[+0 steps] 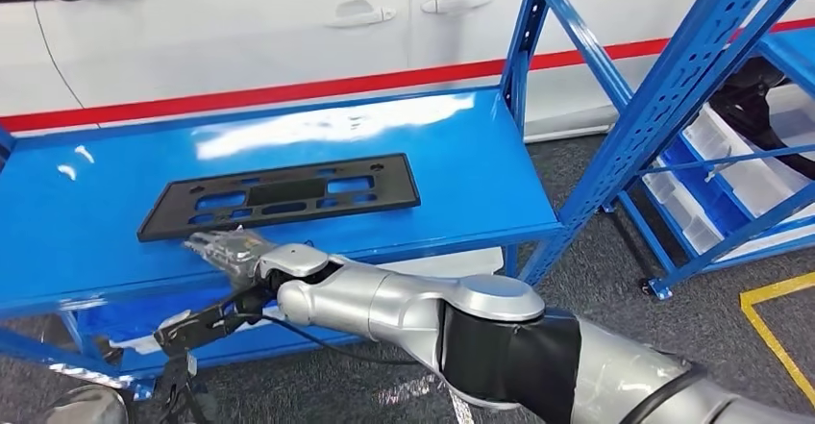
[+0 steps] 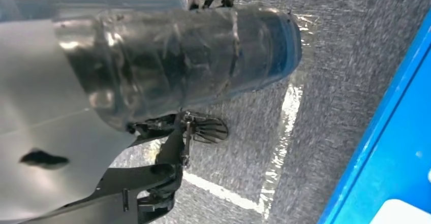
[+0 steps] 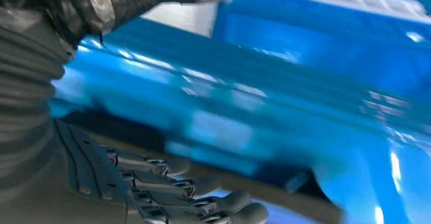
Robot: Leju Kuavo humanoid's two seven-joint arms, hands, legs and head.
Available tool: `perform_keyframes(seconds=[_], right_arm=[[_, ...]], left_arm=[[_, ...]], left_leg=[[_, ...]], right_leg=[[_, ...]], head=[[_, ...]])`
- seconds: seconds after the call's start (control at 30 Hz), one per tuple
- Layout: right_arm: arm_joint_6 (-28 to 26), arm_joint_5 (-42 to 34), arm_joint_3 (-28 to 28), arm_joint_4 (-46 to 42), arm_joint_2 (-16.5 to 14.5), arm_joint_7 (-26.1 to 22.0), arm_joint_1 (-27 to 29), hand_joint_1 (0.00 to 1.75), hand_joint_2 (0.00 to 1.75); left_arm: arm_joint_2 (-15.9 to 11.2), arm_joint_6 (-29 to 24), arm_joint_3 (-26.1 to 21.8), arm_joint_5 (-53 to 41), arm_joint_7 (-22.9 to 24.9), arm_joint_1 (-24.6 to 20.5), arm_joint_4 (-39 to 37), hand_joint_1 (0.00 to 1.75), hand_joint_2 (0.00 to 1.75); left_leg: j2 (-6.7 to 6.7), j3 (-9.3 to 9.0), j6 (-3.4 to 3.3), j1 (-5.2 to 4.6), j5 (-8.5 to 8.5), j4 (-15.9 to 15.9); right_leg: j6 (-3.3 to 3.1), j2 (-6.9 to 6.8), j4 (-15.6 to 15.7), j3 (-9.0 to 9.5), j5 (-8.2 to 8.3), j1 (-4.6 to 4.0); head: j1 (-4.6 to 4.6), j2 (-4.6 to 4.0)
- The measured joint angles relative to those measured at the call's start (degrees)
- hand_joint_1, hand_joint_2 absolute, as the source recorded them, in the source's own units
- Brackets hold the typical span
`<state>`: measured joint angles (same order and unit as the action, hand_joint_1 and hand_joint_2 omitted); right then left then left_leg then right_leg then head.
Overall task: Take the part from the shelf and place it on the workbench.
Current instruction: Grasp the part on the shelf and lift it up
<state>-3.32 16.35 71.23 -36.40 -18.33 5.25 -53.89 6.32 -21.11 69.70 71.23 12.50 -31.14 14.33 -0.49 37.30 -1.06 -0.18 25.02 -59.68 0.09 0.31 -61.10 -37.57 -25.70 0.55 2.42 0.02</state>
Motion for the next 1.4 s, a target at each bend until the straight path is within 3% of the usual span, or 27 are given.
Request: perform_keyframes(seconds=[0.07,0.13,0.23,0.3,0.33,0.43,0.47,0.53,0.6,0.67,0.73,0.8,0.83,0.9,0.97,1.13,1.2,1.27,1.3,1.33,1.4], right_arm=[[0.80,-1.35,0.73,1.35,-0.22,0.85,-0.28,0.00,1.75],[1.09,-2.38,1.16,2.58,-0.32,1.30,-0.86,0.00,1.75],[1.05,-2.96,1.57,4.05,-0.46,1.49,-1.84,0.00,1.75],[0.46,-3.28,1.79,5.01,-0.49,1.75,-2.05,0.00,1.75],[-0.34,-3.58,1.87,5.46,-0.50,1.88,-2.16,0.00,1.75],[-4.55,-5.23,1.96,6.42,-0.69,1.09,-3.26,0.00,1.75],[-6.16,-6.20,1.96,6.67,-0.76,0.14,-3.85,0.00,1.75],[-8.75,-9.05,1.91,7.03,-0.84,-2.89,-4.93,0.00,1.75],[-9.81,-12.95,1.67,7.14,-0.86,-6.73,-5.65,0.00,0.87],[-9.81,-16.97,1.37,7.10,-0.88,-9.91,-6.27,0.00,0.00],[-8.85,-20.56,1.27,6.92,-0.94,-12.18,-6.77,0.00,0.00],[-7.11,-23.92,1.27,6.57,-1.00,-14.21,-6.94,0.00,0.00],[-6.34,-25.28,1.27,6.33,-1.02,-15.01,-6.97,0.00,0.00],[-5.05,-27.40,1.27,5.78,-1.17,-16.36,-7.25,0.00,0.00],[-3.79,-29.41,1.30,5.25,-1.45,-17.67,-7.81,0.00,0.00],[-3.79,-31.44,1.47,4.81,-1.92,-17.29,-8.79,0.00,0.00],[-4.36,-31.45,1.60,4.80,-2.07,-16.32,-9.12,0.00,0.00],[-4.94,-31.60,1.81,4.80,-2.14,-15.65,-9.15,0.00,0.00],[-5.27,-31.68,1.91,4.81,-2.15,-15.54,-9.04,0.00,0.00],[-5.64,-31.73,2.00,4.83,-2.15,-15.57,-8.92,0.00,0.00],[-6.50,-31.66,2.09,4.84,-2.16,-15.90,-8.83,0.00,0.00]], left_arm=[[0.18,-0.07,0.42,0.18,0.01,-0.04,-0.02,0.00,0.00],[0.37,-0.09,0.79,0.31,0.00,-0.07,-0.03,0.00,0.00],[0.55,-0.09,0.99,0.44,-0.02,-0.06,-0.04,0.00,0.00],[0.63,-0.10,1.10,0.50,-0.02,0.02,-0.05,0.00,0.00],[0.67,-0.15,1.14,0.52,-0.03,0.04,-0.08,0.00,0.00],[0.79,-0.44,1.19,0.68,-0.04,-0.04,-0.13,0.00,0.00],[0.89,-0.57,1.20,0.77,-0.04,-0.08,-0.13,0.00,0.00],[1.14,-0.82,1.28,0.93,0.05,-0.03,-0.14,0.00,0.00],[1.38,-1.01,1.55,1.04,0.31,0.10,-0.16,0.00,0.00],[1.67,-0.99,1.94,1.13,0.52,0.07,-0.19,0.00,0.00],[1.87,-0.68,2.16,1.31,0.70,0.03,-0.22,0.00,0.00],[1.91,-0.27,2.28,1.44,0.93,0.06,-0.27,0.00,0.00],[1.91,-0.14,2.39,1.44,1.01,0.06,-0.28,0.00,0.00],[1.94,-0.10,2.66,1.37,1.18,0.00,-0.30,0.00,0.00],[2.02,-0.58,2.86,1.22,1.90,-0.20,-0.33,0.00,0.00],[2.68,-1.08,3.18,1.05,2.43,-0.66,-0.42,0.00,0.00],[2.73,-0.34,3.19,1.15,1.35,-0.65,-0.43,0.00,0.00],[2.75,-0.11,3.20,1.44,0.44,-0.44,-0.44,0.00,0.00],[2.76,-0.24,3.21,1.58,0.09,-0.26,-0.45,0.00,0.00],[2.79,-0.40,3.21,1.69,-0.27,-0.10,-0.46,0.00,0.00],[2.87,-0.85,3.22,1.83,-0.68,0.03,-0.48,0.00,0.00]], left_leg=[[0.08,0.12,0.39,0.05,0.01,0.03],[0.18,0.85,0.93,0.19,1.33,-1.71],[0.22,5.28,1.73,0.38,5.96,-11.64],[0.22,7.41,1.79,0.40,6.78,-15.91],[0.22,7.02,1.66,0.39,5.77,-15.03],[0.18,1.42,0.89,0.15,0.90,-3.91],[0.14,-0.02,0.69,-0.01,0.23,-1.18],[0.05,-0.97,0.47,-0.32,0.22,0.57],[0.11,-1.17,-0.05,-0.19,-0.17,1.27],[0.22,-1.61,-0.74,0.03,-0.65,2.07],[0.26,-1.79,-1.11,0.02,-0.78,2.23],[0.26,-1.79,-1.20,0.05,-0.70,2.12],[0.24,-1.80,-1.18,0.11,-0.62,2.02],[0.20,-1.79,-0.92,0.26,-0.24,1.50],[0.14,-1.41,-0.38,0.13,0.28,0.63],[0.18,-0.57,0.87,0.20,1.07,-0.45],[0.21,1.54,1.43,0.37,3.83,-5.21],[0.21,4.94,1.83,0.48,6.75,-12.51],[0.21,6.06,1.87,0.50,7.10,-14.69],[0.21,6.29,1.80,0.50,6.46,-14.89],[0.21,3.64,1.33,0.45,2.69,-8.93]], right_leg=[[-0.51,0.09,0.32,0.09,0.24,0.00],[-1.11,0.10,0.64,0.30,0.47,0.23],[-1.52,0.09,0.77,0.46,0.59,0.34],[-1.53,0.11,0.75,0.47,0.59,0.27],[-1.53,0.15,0.75,0.49,0.59,0.24],[-1.46,0.37,0.75,0.53,0.60,0.12],[-1.33,0.43,0.79,0.47,0.64,0.06],[-0.90,0.49,1.03,0.37,0.84,-0.04],[-0.39,0.48,1.14,0.33,0.77,-0.01],[-0.01,0.37,-1.55,-0.84,-1.19,-0.07],[0.25,0.27,-8.67,-3.96,-4.62,-0.07],[0.52,0.23,-14.03,-6.51,-5.94,0.05],[0.63,0.20,-13.77,-6.46,-5.11,0.15],[0.78,0.06,-7.40,-3.55,-1.49,0.44],[0.66,-0.01,-1.17,-0.42,0.48,0.48],[-0.89,0.19,0.83,0.44,0.74,0.34],[-1.38,0.17,1.18,0.66,0.93,0.48],[-1.55,0.19,1.21,0.67,0.97,0.39],[-1.56,0.23,1.20,0.67,0.97,0.34],[-1.56,0.28,1.19,0.67,0.97,0.28],[-1.56,0.40,1.19,0.73,0.96,0.22]], head=[[0.00,0.00],[-0.02,0.00],[-0.03,0.00],[-0.03,0.00],[-0.03,0.00],[-0.03,0.00],[-0.02,0.00],[-0.01,0.00],[0.01,0.00],[0.04,0.00],[0.05,0.00],[0.05,0.00],[0.05,0.00],[0.05,0.00],[0.03,0.00],[-0.01,0.00],[-0.03,0.00],[-0.02,0.00],[-0.02,0.00],[-0.02,0.00],[-0.02,0.00]])
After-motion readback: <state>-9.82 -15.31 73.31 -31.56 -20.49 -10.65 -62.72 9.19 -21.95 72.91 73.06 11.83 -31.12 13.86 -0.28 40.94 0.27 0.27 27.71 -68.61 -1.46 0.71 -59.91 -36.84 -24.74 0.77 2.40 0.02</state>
